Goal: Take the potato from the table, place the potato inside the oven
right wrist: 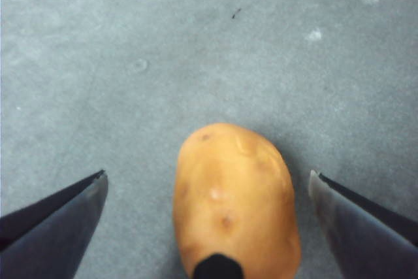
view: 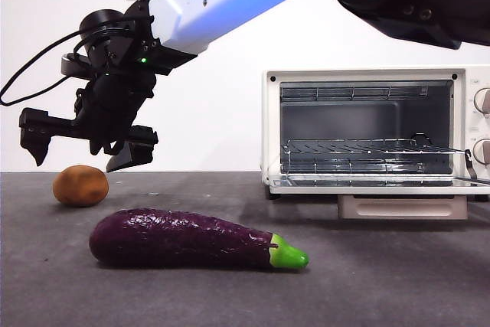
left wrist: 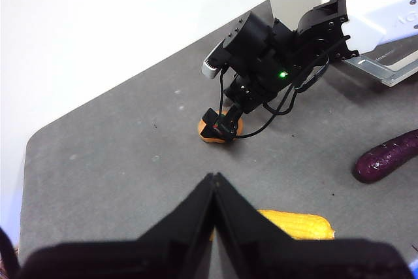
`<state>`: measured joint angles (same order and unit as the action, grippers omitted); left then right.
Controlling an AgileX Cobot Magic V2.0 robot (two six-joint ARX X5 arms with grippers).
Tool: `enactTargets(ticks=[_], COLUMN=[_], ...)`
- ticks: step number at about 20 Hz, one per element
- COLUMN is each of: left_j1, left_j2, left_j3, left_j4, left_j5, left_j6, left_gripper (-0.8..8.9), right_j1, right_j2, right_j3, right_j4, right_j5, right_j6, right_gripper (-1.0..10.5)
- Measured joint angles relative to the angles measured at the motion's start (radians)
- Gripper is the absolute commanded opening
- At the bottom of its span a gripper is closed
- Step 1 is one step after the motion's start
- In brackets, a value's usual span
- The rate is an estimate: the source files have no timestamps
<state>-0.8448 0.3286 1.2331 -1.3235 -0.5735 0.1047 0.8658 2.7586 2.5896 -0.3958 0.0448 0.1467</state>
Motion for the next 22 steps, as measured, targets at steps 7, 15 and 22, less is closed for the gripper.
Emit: enactTargets(ticks=[7,15,22], left_j1=[0.0,0.0,0.0], left_j2=[0.0,0.0,0.0], left_j3=[0.0,0.0,0.0], left_j4=[0.0,0.0,0.0], left_j5=[0.0,0.0,0.0], left_j6=[0.0,0.0,-0.01], left_gripper=[-0.08,-0.08,-0.08], right_j1=[0.004,0.006,0.007], right_j2=[0.033,0.034,0.037], right_j3=[0.0,0.0,0.09], right_j4=[-0.001,-0.07,-0.177], right_j5=[-0.019,0.009,0.008], right_j6=[0.026,0.034,0.06], right_gripper=[7.0,0.6,0.6])
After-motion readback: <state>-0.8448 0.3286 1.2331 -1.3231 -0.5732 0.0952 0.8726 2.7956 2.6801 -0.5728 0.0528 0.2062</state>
